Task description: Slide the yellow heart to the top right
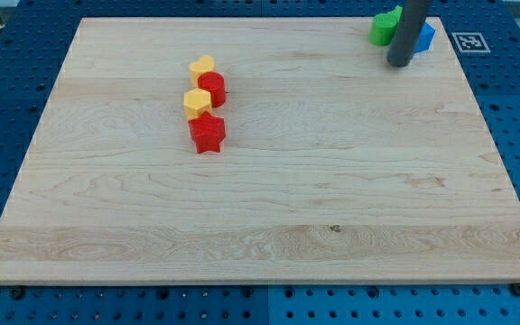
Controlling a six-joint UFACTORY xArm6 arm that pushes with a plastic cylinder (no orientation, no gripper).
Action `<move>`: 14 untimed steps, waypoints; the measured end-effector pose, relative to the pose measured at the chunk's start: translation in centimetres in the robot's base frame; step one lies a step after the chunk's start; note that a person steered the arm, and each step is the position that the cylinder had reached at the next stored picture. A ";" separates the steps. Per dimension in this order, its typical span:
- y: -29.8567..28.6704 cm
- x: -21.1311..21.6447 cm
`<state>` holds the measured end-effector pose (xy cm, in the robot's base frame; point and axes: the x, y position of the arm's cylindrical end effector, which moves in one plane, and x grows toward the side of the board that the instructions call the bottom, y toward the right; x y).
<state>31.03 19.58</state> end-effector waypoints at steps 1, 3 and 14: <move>-2.4 6.2; -5.5 11.2; -27.0 1.9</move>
<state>32.96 -7.46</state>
